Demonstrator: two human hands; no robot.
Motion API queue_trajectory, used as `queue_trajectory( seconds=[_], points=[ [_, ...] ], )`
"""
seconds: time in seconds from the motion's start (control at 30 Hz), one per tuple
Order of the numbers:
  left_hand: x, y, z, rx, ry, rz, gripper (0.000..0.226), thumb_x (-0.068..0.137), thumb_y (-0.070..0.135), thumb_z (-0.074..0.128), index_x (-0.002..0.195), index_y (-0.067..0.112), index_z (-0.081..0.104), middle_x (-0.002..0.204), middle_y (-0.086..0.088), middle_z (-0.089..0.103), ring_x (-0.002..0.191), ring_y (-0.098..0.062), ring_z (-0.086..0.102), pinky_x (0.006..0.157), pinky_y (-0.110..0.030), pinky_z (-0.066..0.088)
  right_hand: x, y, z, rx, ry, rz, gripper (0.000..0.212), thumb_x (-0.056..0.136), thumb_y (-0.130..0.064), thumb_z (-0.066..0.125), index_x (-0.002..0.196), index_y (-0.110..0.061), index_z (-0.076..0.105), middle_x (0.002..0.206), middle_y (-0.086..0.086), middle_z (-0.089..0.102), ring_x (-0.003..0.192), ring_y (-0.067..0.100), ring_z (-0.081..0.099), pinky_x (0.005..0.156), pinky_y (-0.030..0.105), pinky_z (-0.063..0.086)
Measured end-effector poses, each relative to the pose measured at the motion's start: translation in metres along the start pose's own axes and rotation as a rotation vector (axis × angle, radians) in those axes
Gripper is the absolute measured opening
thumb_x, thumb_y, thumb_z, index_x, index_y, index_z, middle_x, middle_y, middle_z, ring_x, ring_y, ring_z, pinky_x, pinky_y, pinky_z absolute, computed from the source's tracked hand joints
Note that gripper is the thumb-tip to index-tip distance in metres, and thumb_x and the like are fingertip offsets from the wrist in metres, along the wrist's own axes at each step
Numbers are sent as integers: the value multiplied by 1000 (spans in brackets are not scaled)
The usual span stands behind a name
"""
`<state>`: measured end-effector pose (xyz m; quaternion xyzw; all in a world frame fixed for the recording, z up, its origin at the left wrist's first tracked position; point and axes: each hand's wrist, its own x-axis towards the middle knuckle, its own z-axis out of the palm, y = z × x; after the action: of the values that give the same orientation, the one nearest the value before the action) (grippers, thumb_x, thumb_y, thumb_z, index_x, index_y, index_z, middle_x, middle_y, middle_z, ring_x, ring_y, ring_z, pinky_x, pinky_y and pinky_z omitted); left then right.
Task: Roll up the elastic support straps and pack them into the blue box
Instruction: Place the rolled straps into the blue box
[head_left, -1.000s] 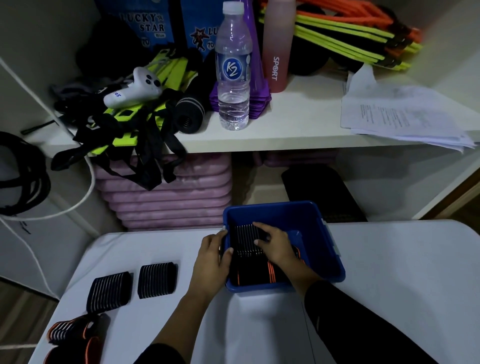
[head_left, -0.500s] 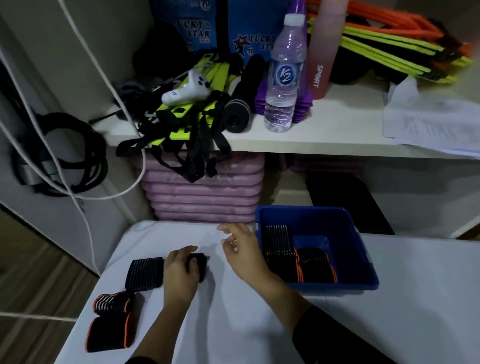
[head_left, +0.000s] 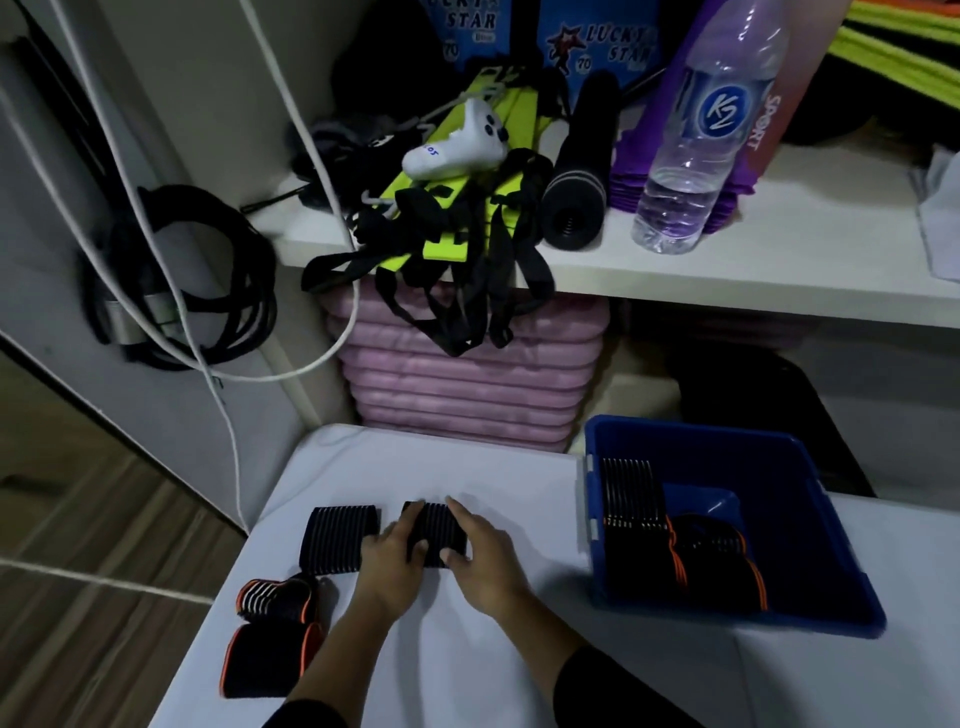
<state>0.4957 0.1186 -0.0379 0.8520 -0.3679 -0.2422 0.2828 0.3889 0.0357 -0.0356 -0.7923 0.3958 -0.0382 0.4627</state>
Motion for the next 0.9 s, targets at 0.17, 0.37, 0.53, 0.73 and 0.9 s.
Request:
queue_trajectory(
  seconds=[0.17,0.37,0.53,0.73,0.9],
  points=[
    [3,-10,9,-27,50,-14,56,83,2,53,135,21,45,110,-11,65,104,-31,57,91,-42,49,5,-2,13,80,86,13,58,87,-5,59,138,-29,45,137,-2,52,128,15,45,110,25,33],
    [-11,3,12,-82,130,-53,54,80,3,59,129,24,50,101,-13,58,94,-28,54,86,-35,46,6,-3,14,147,140,76,53,86,-4,57,131,-32,53,128,-3,58,121,18,49,108,30,37],
    [-21,18,5,-294,150,-28,54,82,-3,60,126,26,51,111,-9,47,85,2,47,84,-19,39,0,-4,6,337,154,36,50,83,1,59,122,-30,60,124,-2,62,116,16,57,102,31,46],
    [-22,39,-10,-391,175,107,53,81,3,65,121,36,54,118,7,58,105,-8,50,95,-35,46,-10,-7,-23,512,176,-54,49,84,-4,59,116,-42,60,121,5,59,111,16,59,95,36,53],
    [-23,85,-21,-473,154,202,50,84,4,63,120,38,54,112,11,56,106,-12,54,91,-29,49,-30,-26,-77,655,192,-114,45,90,2,54,122,-30,56,121,-5,59,113,11,55,96,24,47]
  ],
)
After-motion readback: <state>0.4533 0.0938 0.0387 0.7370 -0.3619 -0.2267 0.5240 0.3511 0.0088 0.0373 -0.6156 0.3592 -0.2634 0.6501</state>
